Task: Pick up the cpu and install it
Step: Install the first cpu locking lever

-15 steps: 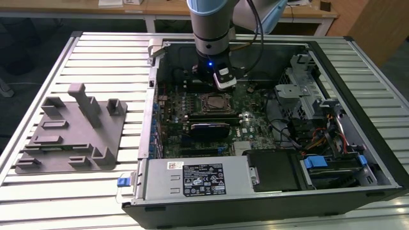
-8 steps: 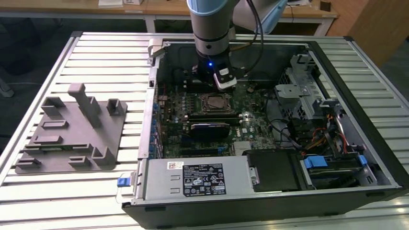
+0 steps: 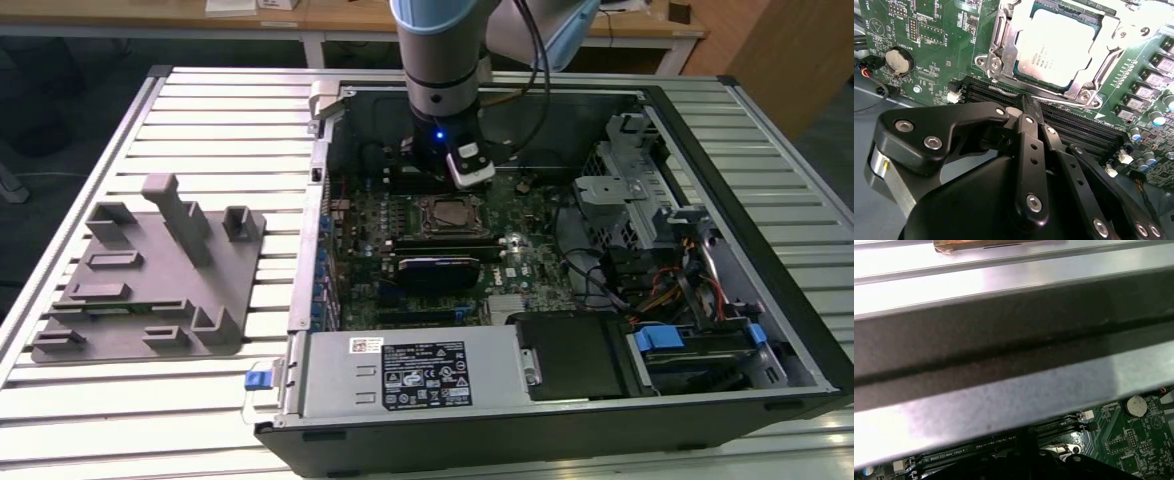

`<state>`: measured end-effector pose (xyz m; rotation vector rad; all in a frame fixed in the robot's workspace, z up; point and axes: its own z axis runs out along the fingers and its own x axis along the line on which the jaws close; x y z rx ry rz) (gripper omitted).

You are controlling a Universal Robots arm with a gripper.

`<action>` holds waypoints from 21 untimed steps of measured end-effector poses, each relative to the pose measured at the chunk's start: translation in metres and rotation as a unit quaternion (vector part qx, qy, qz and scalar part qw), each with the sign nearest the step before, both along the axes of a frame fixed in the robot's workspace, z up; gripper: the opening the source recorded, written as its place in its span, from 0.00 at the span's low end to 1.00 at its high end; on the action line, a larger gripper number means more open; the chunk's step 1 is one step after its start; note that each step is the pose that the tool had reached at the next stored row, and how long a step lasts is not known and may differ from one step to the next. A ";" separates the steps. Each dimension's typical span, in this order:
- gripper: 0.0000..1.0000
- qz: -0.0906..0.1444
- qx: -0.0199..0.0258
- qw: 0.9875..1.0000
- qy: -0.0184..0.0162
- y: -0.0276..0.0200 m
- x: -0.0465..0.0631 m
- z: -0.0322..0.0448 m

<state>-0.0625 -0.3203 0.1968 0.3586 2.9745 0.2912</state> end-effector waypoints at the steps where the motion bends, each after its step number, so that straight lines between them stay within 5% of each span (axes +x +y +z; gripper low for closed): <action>1: 0.11 0.001 0.000 1.000 0.000 -0.0003 0.000 -0.0001; 10: 0.11 0.006 0.000 1.000 -0.001 -0.0050 0.000 -0.0013; 21: 0.11 0.007 0.000 1.000 -0.001 -0.0051 0.000 0.0001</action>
